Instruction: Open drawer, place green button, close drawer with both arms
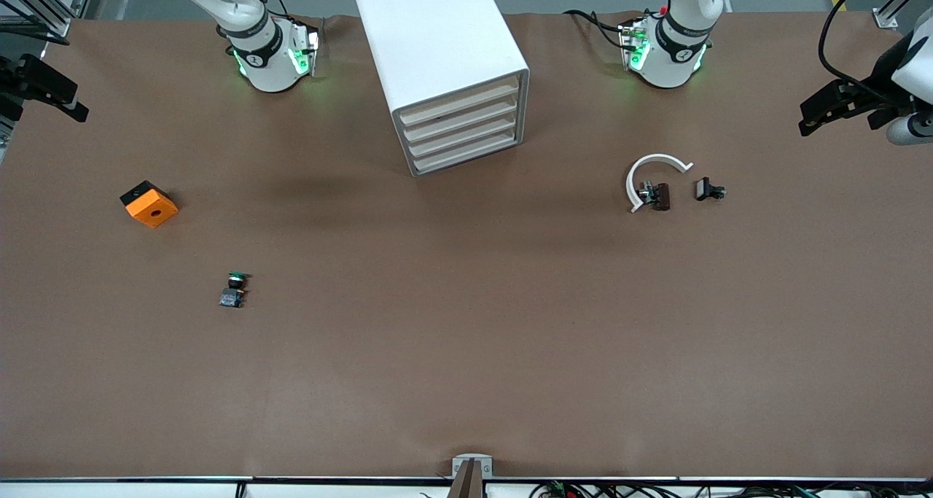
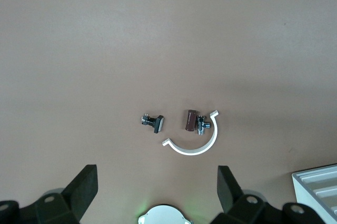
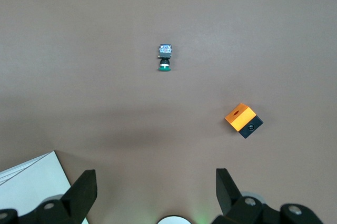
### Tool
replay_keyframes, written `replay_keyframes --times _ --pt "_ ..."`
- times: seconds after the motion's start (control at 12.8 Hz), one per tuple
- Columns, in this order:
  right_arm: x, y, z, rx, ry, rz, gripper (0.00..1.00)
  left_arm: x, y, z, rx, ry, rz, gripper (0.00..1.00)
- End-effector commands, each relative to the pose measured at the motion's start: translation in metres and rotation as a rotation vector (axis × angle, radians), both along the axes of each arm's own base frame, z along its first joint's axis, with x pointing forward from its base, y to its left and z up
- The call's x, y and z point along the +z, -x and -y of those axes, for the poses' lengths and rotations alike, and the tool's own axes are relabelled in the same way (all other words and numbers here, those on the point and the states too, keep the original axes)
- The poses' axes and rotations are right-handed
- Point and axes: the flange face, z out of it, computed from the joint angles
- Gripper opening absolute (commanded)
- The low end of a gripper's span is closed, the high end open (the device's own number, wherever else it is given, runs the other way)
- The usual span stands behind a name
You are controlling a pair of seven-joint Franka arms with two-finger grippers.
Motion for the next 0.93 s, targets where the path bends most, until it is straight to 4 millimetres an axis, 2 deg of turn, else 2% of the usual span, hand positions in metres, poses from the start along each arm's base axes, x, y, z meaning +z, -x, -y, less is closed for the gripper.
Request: replay_keyframes --times 0.0,0.16,0.31,0.55,0.86 --pt "0.005 0.006 -0.004 -0.004 -0.003 0.002 1.0 0.005 0.0 0.0 -0.004 0.001 -0.008 1.0" --pt "0.004 0.006 -0.005 -0.002 -0.005 0.001 1.0 0.01 -0.003 0.002 -0.008 0.005 0.004 1.0" --pt "0.004 0.006 -0.005 -0.002 -0.005 0.001 1.0 -0.007 -0.023 0.007 -0.017 0.018 -0.026 1.0" --pt "0.004 0.003 -0.003 -0.008 -0.007 0.006 1.0 -0.065 -0.05 0.021 0.002 0.059 -0.136 1.0" --pt "-0.01 -0.006 0.002 -0.018 -0.013 -0.023 1.0 -0.135 -0.071 0.074 0.188 0.062 -0.267 1.0"
